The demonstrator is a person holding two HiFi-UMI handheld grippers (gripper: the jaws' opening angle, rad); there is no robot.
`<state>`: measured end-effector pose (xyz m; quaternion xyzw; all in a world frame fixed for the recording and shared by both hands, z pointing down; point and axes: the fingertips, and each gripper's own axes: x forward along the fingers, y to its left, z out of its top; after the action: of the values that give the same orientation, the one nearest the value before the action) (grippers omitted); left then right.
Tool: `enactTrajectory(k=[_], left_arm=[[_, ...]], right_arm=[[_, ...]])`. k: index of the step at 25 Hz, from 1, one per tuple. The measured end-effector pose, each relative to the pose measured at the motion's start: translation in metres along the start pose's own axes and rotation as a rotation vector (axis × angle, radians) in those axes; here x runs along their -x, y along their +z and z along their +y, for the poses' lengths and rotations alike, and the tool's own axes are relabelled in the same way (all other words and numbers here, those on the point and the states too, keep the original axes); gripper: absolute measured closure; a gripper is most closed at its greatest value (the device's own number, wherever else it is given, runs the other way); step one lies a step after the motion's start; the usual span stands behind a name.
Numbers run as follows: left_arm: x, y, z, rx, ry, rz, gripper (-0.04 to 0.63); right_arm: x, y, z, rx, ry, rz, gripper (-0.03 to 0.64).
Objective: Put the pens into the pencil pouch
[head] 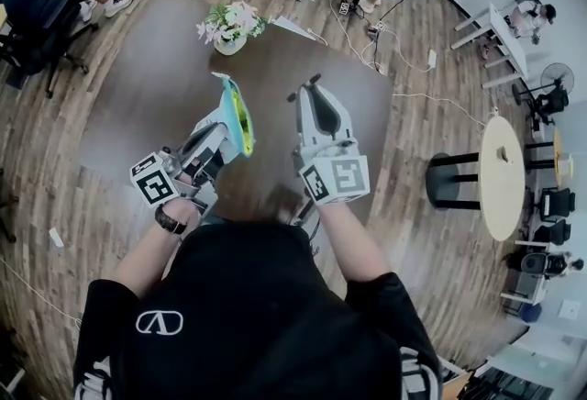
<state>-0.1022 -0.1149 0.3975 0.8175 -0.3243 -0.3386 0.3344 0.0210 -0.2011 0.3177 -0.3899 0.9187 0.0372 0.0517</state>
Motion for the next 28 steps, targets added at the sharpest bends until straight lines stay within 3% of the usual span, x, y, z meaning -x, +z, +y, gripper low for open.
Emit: enactTrajectory(k=[4, 11, 20, 24, 28], left_arm=[[-0.003, -0.002, 0.004, 0.005, 0.002, 0.005, 0.591], [-0.007, -0.001, 0.001, 0.002, -0.001, 0.001, 0.591], [-0.013, 0.012, -0.019, 0.008, -0.079, -0.049, 0.591], [-0.018, 0.016, -0.029, -0.003, -0.115, -0.055, 0.591], [-0.018, 0.017, -0.030, -0.005, -0.122, -0.063, 0.591]], right_arm=[[0.002, 0.011, 0.006, -0.051, 0.022, -0.031, 0.577], [-0.006, 0.033, 0.071, -0.144, 0.188, -0.084, 0.577], [-0.011, 0.019, 0.083, -0.225, 0.230, -0.031, 0.577], [-0.011, 0.005, 0.095, -0.263, 0.302, 0.046, 0.574], [-0.008, -0.001, 0.109, -0.280, 0.373, 0.085, 0.465]])
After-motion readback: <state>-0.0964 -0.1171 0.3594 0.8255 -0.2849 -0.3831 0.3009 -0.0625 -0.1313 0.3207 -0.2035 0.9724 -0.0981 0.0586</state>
